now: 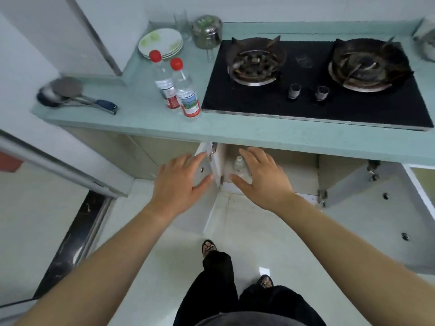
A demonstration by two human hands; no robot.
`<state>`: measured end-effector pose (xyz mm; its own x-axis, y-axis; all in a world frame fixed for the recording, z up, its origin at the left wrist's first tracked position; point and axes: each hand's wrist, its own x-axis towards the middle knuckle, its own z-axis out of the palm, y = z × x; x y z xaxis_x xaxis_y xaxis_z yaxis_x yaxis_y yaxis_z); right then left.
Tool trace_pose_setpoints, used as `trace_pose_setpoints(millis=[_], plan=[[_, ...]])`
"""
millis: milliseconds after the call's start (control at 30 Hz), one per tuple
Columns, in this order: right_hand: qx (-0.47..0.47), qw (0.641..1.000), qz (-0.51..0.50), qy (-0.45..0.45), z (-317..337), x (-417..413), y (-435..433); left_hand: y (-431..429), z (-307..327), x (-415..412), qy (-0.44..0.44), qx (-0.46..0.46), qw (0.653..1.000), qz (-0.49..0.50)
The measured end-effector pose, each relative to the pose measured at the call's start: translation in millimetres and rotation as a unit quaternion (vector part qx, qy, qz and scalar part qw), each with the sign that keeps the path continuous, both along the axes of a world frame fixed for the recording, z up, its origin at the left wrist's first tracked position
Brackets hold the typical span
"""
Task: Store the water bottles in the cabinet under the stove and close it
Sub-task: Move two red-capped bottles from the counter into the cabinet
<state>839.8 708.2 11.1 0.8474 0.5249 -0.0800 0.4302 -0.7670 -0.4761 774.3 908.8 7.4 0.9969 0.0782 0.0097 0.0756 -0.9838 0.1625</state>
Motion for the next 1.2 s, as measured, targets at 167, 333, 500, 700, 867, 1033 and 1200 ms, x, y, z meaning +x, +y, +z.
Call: trace_pose_setpoints(millis=[167, 333, 500, 700, 867, 1033, 1200], plan=[[-0.004, 1.000, 0.027, 0.003, 3, -17, 48, 36, -4, -22, -0.018, -0.004, 0.999, 0.028], [-0.009, 1.000, -0.007, -0.012, 5, -14, 93, 86, -3, -11, -0.047, -0.046, 0.997, 0.026], [-0.032, 0.997, -0.069, -0.019, 5, -10, 161, 153, -3, 9, -0.061, -0.095, 0.993, -0.027], [-0.035, 0.990, -0.133, -0.019, 3, 16, 208, 218, -19, 58, -0.015, -0.058, 0.995, -0.075], [-0.008, 0.984, -0.175, -0.014, -10, 46, 216, 246, -30, 95, 0.011, -0.035, 0.997, -0.074], [0.054, 0.979, -0.187, -0.063, -22, 101, 232, 266, -26, 139, 0.025, -0.006, 0.999, -0.033], [0.137, 0.961, -0.221, -0.097, -40, 151, 260, 289, -30, 180, 0.031, 0.002, 0.999, -0.043]])
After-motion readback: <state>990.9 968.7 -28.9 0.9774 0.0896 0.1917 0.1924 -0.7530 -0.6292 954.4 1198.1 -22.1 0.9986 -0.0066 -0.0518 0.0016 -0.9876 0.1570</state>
